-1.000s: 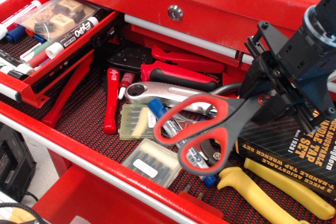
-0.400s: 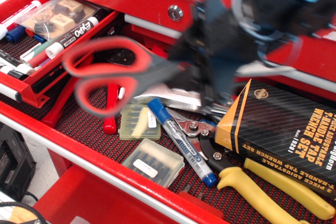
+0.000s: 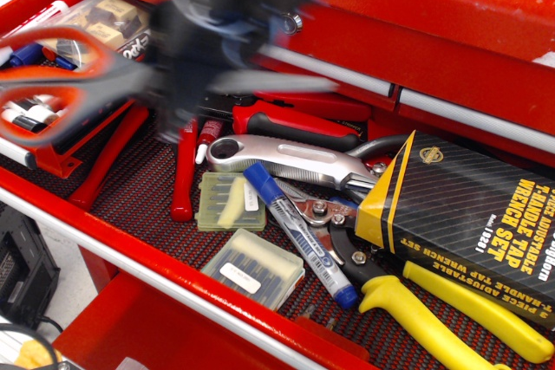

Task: Pick up scissors and put into drawer

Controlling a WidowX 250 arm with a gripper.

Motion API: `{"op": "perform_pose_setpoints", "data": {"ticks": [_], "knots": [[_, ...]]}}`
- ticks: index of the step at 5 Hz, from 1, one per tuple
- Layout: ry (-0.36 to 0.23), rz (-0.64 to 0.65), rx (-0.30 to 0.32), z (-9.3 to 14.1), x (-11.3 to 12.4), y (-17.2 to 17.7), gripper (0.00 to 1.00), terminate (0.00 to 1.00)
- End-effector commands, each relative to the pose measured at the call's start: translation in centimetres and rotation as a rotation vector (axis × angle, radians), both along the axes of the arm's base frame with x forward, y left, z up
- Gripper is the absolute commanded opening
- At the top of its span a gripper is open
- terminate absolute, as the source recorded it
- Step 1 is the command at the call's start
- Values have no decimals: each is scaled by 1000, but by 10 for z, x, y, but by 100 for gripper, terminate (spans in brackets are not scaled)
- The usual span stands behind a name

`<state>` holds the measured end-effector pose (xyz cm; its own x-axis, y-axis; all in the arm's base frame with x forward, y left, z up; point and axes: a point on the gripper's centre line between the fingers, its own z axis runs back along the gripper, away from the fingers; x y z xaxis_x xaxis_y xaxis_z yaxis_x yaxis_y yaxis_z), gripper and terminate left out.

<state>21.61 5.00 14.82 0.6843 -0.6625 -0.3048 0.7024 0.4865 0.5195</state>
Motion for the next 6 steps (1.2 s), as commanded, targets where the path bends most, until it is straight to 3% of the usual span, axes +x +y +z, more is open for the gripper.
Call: {"op": "perform_pose_setpoints", "data": {"ticks": [1, 3, 4, 5, 6], "knots": [[-18, 228, 26, 22, 20, 76, 0, 0], [-81, 296, 39, 20, 6, 126, 0, 0], [-142, 296, -3, 6, 6, 131, 100, 0], [-142, 296, -3, 6, 6, 131, 100, 0], [-142, 296, -3, 6, 6, 131, 100, 100]]}}
